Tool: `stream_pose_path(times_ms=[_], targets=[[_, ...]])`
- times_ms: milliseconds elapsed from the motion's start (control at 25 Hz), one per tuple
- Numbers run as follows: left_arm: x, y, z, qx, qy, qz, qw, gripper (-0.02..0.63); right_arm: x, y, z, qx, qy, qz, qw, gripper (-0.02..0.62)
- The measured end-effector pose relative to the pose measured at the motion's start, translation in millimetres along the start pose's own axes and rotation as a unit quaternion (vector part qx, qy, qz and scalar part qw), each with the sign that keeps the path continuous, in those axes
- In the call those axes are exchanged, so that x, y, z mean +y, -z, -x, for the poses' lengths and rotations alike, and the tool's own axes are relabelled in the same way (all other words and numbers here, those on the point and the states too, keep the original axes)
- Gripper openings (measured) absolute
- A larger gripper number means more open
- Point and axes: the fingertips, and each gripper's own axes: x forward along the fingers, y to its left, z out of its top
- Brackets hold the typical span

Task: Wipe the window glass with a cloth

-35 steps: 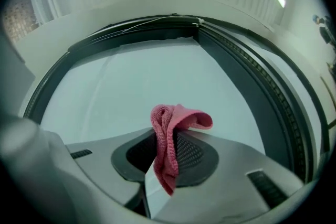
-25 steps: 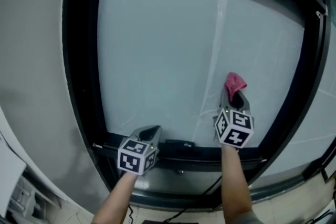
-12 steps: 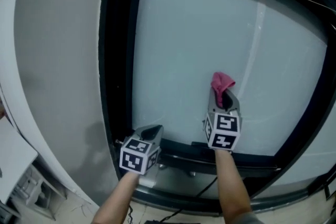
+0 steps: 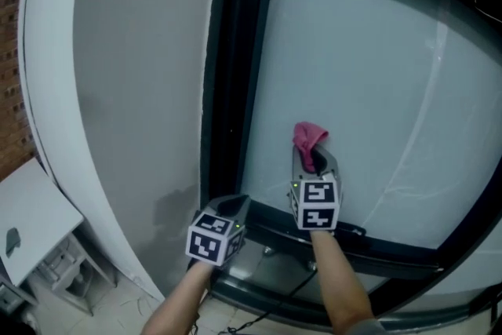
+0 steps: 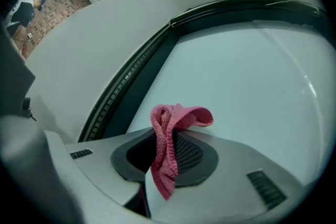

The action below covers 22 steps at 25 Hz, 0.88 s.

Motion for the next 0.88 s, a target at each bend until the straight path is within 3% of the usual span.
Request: stream_pose_path(times_ms=[480, 640, 880], targets=[[41, 34, 30, 0.027, -0.041, 0.019, 0.9986, 0.008, 96, 54, -34, 0.055, -0.086, 0.001, 0.995, 0.066], [43, 40, 38, 0.029, -0.043, 0.022, 0.9984, 0.008, 126, 69, -34, 0.086, -0.149, 0.007, 0.985, 0.066], [37, 31, 43, 0.017, -0.037, 0.018, 0.999, 0.008, 125, 46, -34, 0.082, -0.166, 0.052, 0.981, 0.063]])
